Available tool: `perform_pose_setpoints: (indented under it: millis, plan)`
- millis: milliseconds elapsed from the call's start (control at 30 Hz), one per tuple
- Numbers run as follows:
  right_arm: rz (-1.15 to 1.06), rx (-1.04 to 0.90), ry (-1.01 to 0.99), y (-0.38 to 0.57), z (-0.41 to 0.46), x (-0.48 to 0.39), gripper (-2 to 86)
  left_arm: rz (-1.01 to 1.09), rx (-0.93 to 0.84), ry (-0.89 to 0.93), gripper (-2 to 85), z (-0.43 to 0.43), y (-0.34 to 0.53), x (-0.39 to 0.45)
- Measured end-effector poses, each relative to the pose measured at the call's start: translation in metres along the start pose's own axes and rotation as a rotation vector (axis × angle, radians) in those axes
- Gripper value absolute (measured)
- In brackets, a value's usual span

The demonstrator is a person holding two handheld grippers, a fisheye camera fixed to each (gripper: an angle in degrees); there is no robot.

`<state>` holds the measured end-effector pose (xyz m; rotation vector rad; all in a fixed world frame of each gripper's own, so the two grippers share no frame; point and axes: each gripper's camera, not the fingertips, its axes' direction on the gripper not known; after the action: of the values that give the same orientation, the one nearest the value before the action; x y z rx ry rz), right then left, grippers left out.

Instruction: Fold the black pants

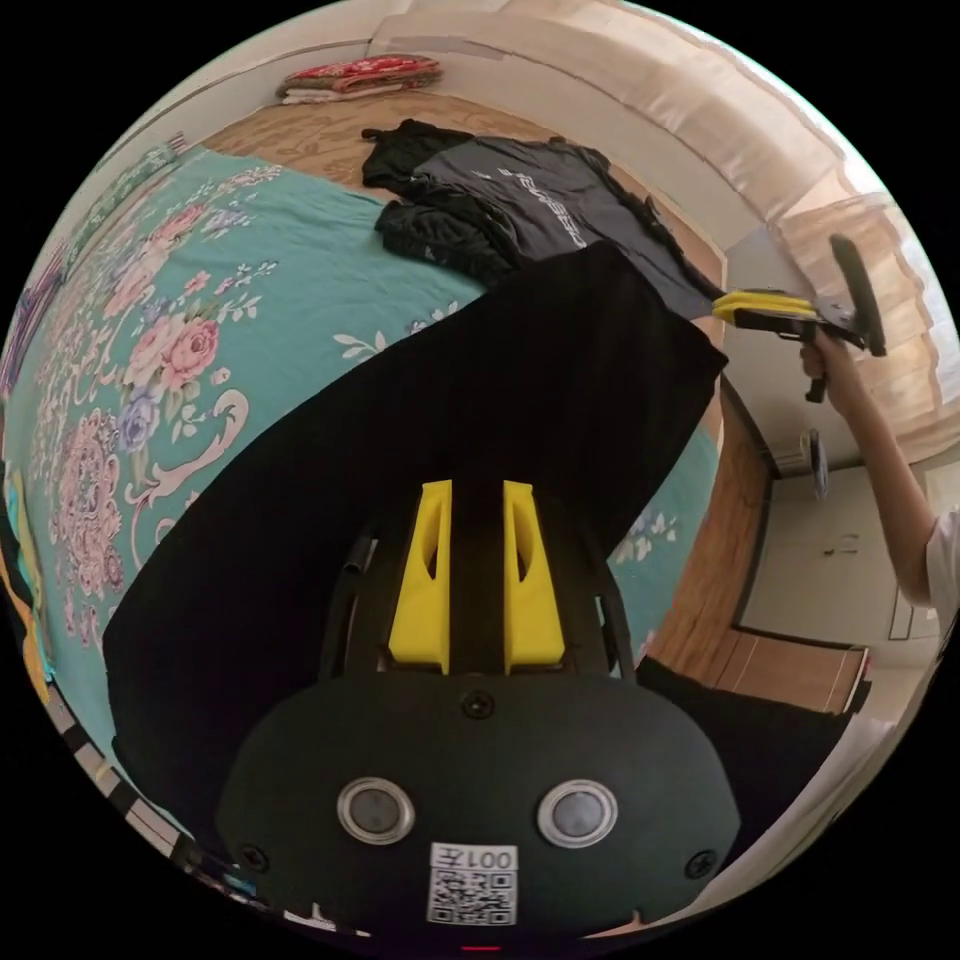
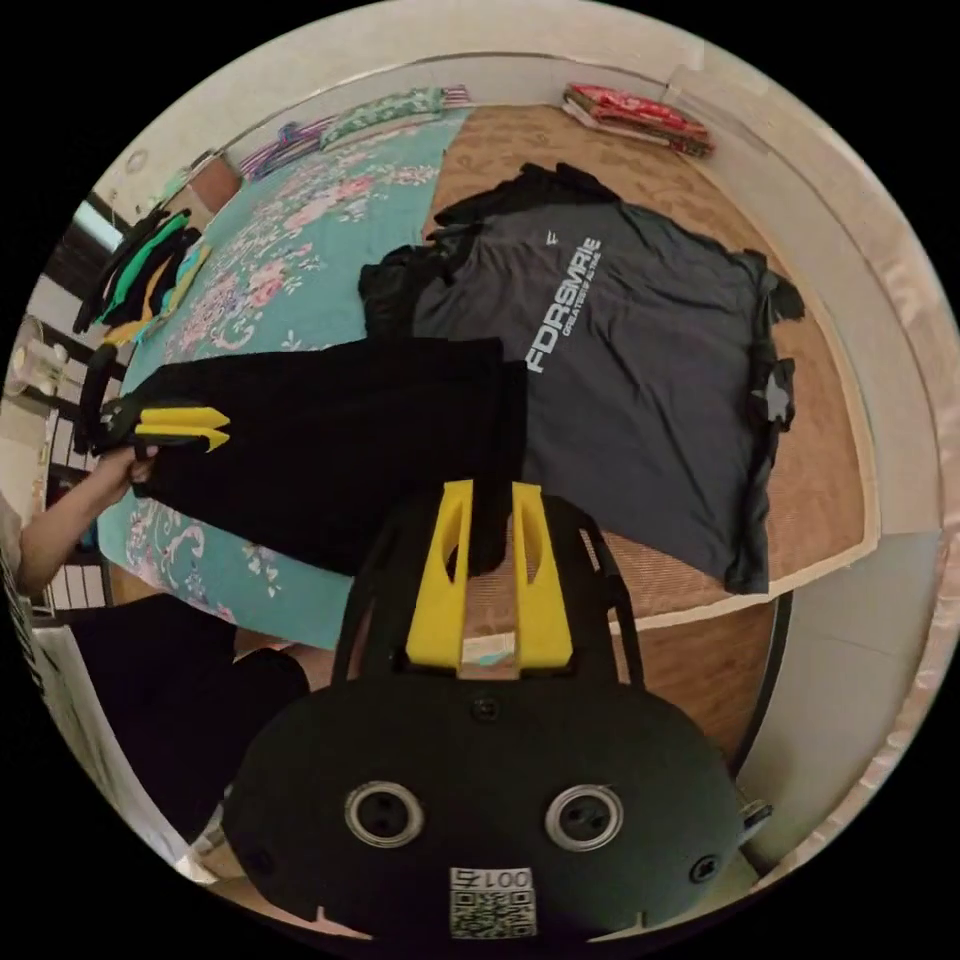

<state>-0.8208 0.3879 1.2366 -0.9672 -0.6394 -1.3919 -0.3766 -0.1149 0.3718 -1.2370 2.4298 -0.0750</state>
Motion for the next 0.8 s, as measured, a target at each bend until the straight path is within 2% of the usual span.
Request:
perform_pose_setpoints:
  millis: [67, 133, 300, 500, 600, 667, 800]
  plan:
    - [-0.085, -0.005, 0.114, 0.02, -0.012, -0.041, 7.7, 0.04, -0.043, -0.05, 4.1, -0.006, 0.004, 0.006]
    - [-0.07, 0.007, 0.163, 0.029, -0.006, -0.062, 7.8, 0.058, -0.079, -0.072, 4.2, -0.008, 0.005, 0.009]
    - [-0.035, -0.142, 0.159, 0.024, 0.019, -0.086, 5.0, 0.11, -0.136, -0.12, 4.1, -0.013, -0.004, 0.017]
    - [-0.059, -0.057, 0.154, 0.032, -0.066, -0.115, 2.6, 0.243, -0.146, -0.274, 4.1, -0.027, -0.02, 0.037]
    - [0.024, -0.104, 0.17, 0.044, -0.069, -0.111, 2.3, 0.251, -0.156, -0.197, 3.3, -0.023, -0.026, 0.036]
    - [0.06, -0.153, 0.183, 0.051, -0.041, -0.11, 2.2, 0.183, -0.162, -0.127, 2.9, -0.016, -0.026, 0.028]
    - [0.042, -0.063, 0.216, 0.037, -0.058, -0.134, 2.1, 0.135, -0.134, -0.162, 0.1, -0.031, -0.02, 0.013]
